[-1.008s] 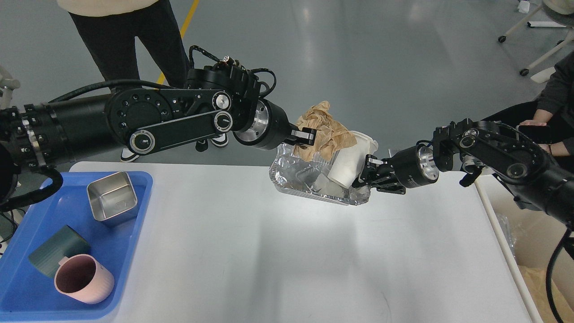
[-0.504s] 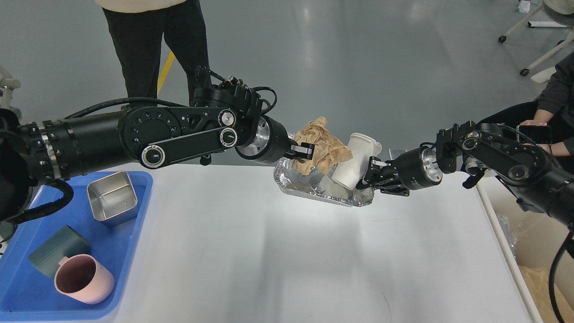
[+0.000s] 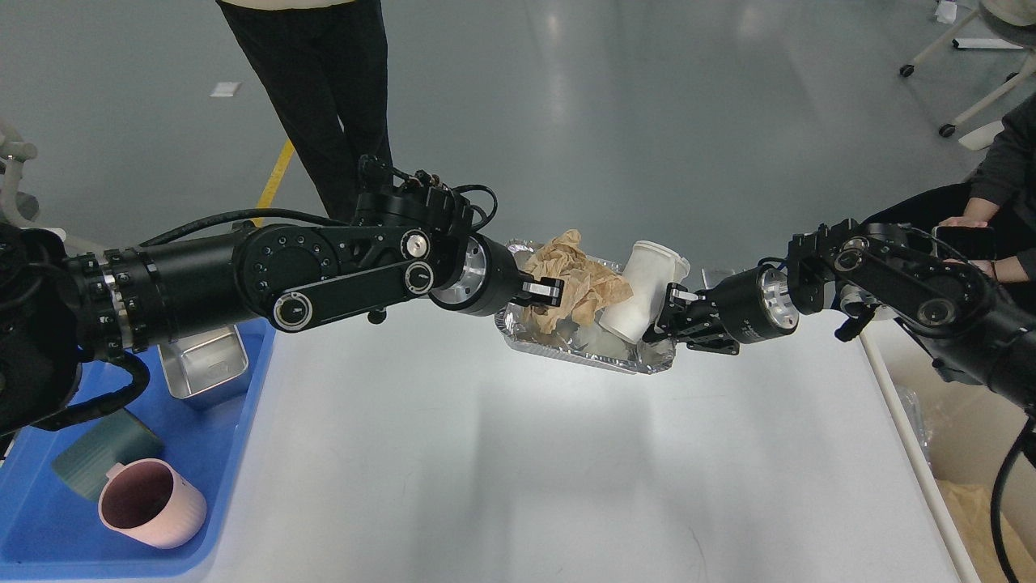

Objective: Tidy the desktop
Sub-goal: 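Lower the brown cloth into the foil tray and open the left gripper, then carry the foil tray with the right gripper to the cardboard box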

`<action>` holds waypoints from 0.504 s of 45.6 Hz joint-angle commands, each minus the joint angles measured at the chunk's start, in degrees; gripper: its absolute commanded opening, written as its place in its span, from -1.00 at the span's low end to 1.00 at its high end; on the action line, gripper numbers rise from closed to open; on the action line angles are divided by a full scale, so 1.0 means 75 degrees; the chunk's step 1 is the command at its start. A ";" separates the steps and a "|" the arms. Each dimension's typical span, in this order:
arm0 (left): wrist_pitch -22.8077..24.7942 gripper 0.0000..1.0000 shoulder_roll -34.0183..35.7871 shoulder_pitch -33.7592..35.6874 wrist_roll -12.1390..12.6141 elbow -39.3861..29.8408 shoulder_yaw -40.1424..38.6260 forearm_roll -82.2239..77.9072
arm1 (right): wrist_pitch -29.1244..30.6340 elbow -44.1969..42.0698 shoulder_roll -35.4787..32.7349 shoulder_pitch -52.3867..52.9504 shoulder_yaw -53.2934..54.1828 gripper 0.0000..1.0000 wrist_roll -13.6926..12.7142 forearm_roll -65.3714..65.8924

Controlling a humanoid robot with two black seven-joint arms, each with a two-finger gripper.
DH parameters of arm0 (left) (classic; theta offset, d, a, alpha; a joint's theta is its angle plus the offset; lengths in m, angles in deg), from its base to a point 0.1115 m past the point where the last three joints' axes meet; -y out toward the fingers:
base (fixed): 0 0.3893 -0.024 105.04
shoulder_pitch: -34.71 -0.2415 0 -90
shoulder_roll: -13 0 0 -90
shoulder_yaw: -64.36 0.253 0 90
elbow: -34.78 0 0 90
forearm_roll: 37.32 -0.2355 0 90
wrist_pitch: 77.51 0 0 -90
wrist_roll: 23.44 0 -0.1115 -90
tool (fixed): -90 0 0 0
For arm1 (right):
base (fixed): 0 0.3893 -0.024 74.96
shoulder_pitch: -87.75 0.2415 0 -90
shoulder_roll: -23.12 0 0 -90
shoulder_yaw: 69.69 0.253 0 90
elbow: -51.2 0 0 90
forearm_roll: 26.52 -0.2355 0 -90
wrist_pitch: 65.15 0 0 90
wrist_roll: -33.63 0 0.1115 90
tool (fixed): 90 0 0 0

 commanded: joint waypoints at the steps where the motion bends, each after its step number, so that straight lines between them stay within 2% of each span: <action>1: -0.0043 0.93 0.0001 0.0006 -0.0005 0.0000 -0.0285 0.0037 | 0.0000 -0.0001 0.0000 0.0010 0.0000 -1.00 -0.0012 0.0000; 23: 0.0086 0.94 0.0036 0.0100 -0.0005 -0.0012 -0.1305 0.0096 | 0.0000 0.0011 0.0000 0.0022 0.0000 -1.00 -0.0012 0.0000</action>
